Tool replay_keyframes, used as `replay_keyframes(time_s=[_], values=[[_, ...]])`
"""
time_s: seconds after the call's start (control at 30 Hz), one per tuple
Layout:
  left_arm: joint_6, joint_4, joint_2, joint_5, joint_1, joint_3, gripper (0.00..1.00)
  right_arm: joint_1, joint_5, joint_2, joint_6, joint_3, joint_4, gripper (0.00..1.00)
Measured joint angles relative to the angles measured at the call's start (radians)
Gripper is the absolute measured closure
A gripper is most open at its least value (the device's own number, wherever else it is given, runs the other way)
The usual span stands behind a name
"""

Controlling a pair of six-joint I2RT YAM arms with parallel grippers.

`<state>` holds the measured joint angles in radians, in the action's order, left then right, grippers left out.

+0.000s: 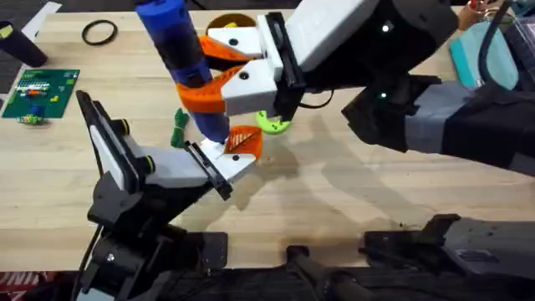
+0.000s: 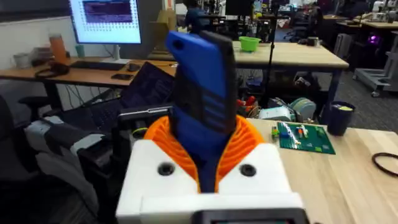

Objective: Pick up the gripper from the table and insert it into the empty holder that is missing its gripper. Then pick up a screw, insert it into the mounting hole, and use the screwdriver to tighten it. Finally, clean up the table by picking up the vegetable and placing it into the bucket.

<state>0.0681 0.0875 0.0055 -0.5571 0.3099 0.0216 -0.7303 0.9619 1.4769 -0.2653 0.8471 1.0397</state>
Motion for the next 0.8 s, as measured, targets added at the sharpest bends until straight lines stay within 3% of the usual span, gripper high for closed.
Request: replay_keyframes(time_s=[0.8], values=[[0.000,-0.001,0.000,0.001,0.000,0.000,0.990,-0.009,-0.001,0.008,-0.010,0.000,0.066,0.924]])
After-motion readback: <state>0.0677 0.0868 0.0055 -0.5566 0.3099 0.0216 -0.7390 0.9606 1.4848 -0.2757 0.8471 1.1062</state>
